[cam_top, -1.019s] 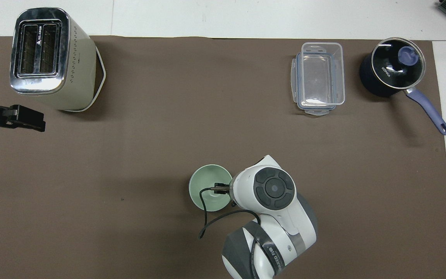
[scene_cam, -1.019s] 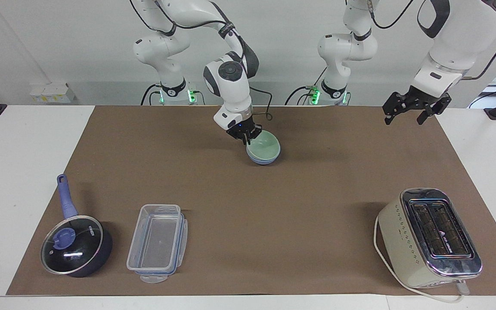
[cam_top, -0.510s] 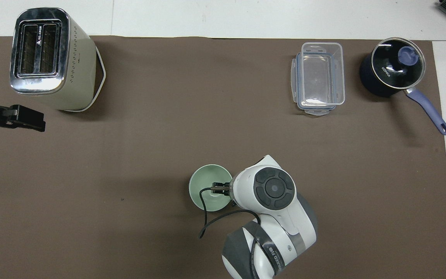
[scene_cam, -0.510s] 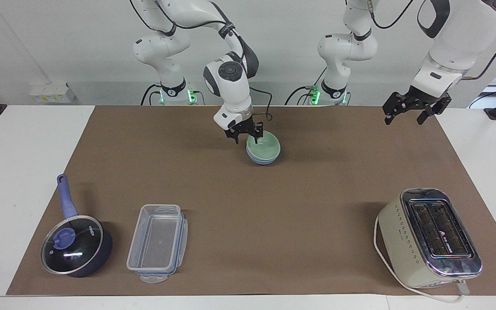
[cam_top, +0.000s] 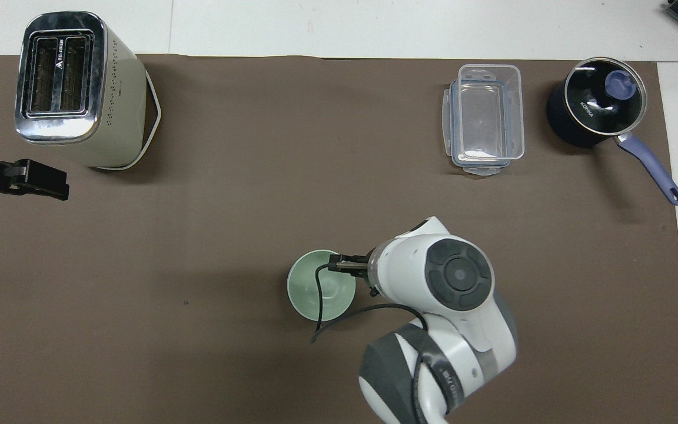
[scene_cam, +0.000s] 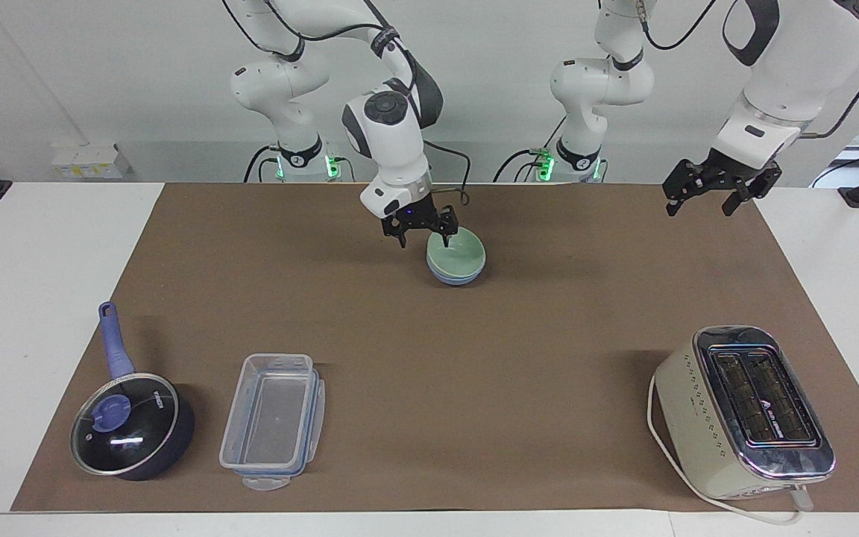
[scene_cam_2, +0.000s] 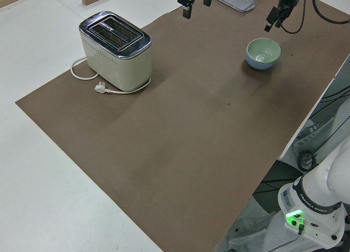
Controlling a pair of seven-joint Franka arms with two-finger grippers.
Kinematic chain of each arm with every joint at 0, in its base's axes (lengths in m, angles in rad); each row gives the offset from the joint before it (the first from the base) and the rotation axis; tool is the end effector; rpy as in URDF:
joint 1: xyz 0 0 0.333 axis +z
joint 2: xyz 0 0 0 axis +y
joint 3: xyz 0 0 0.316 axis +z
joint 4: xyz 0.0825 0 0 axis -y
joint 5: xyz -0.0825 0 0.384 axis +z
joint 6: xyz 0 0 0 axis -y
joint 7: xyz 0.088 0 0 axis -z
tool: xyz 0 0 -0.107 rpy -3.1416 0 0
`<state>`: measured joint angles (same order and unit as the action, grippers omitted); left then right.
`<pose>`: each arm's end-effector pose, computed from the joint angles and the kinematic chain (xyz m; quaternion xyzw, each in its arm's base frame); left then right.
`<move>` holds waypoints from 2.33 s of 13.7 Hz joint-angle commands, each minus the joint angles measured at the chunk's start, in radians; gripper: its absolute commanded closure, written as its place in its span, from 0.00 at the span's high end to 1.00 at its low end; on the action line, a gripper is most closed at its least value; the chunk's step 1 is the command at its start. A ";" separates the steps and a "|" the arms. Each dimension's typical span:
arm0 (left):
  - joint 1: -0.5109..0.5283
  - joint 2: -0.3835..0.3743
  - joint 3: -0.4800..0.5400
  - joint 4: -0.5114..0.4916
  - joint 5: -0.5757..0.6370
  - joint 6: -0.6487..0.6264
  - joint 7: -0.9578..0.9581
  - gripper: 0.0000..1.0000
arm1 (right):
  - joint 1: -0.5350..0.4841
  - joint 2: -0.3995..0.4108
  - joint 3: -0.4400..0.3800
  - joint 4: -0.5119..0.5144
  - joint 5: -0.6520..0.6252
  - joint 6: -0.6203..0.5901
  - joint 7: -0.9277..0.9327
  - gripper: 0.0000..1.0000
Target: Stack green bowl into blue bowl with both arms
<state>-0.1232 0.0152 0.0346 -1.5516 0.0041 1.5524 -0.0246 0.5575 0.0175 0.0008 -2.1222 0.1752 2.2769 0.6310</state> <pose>0.5552 -0.0490 0.6235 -0.9995 0.0320 0.0071 0.0027 0.4710 0.2992 0.4165 -0.9913 0.0882 -0.0172 0.0965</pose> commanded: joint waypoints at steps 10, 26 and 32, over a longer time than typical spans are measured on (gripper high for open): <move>0.011 0.008 -0.007 0.019 0.014 -0.023 0.006 1.00 | -0.473 -0.117 0.008 0.214 -0.026 -0.204 -0.250 1.00; 0.011 0.008 -0.007 0.019 0.013 -0.023 0.006 1.00 | -0.574 -0.111 -0.018 0.602 -0.194 -0.770 -0.432 1.00; 0.011 0.008 -0.007 0.019 0.013 -0.023 0.006 1.00 | -0.573 -0.056 -0.016 0.746 -0.189 -0.915 -0.432 1.00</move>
<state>-0.1232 0.0152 0.0346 -1.5516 0.0041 1.5524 -0.0246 -0.0035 -0.0920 -0.0251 -1.4561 -0.0001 1.4005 0.2272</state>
